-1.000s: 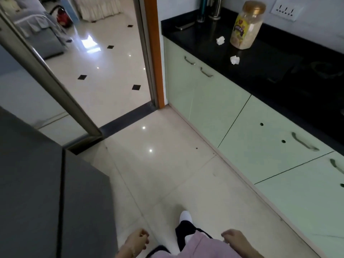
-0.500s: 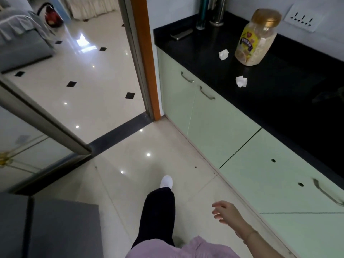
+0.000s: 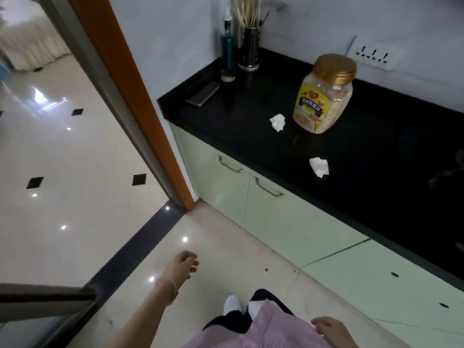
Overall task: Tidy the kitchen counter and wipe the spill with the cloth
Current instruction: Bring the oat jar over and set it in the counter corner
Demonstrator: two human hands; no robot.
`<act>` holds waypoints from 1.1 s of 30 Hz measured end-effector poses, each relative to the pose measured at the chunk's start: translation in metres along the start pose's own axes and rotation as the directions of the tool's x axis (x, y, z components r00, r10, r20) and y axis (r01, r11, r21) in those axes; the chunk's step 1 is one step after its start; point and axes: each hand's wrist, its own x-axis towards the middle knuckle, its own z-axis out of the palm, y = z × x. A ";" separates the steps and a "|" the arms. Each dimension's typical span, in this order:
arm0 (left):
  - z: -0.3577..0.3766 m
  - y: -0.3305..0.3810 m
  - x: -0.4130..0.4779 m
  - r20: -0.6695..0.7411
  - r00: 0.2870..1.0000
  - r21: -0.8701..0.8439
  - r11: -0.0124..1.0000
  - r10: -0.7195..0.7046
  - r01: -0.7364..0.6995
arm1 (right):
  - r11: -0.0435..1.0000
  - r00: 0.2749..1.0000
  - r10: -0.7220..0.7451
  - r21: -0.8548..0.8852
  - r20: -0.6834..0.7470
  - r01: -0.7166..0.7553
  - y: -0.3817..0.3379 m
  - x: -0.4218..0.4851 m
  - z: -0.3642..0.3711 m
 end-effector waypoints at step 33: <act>0.060 0.367 0.251 0.574 0.555 0.705 -0.019 0.602 -0.709 | 0.775 0.665 -0.508 0.047 -0.548 0.631 -0.468 0.115 -0.175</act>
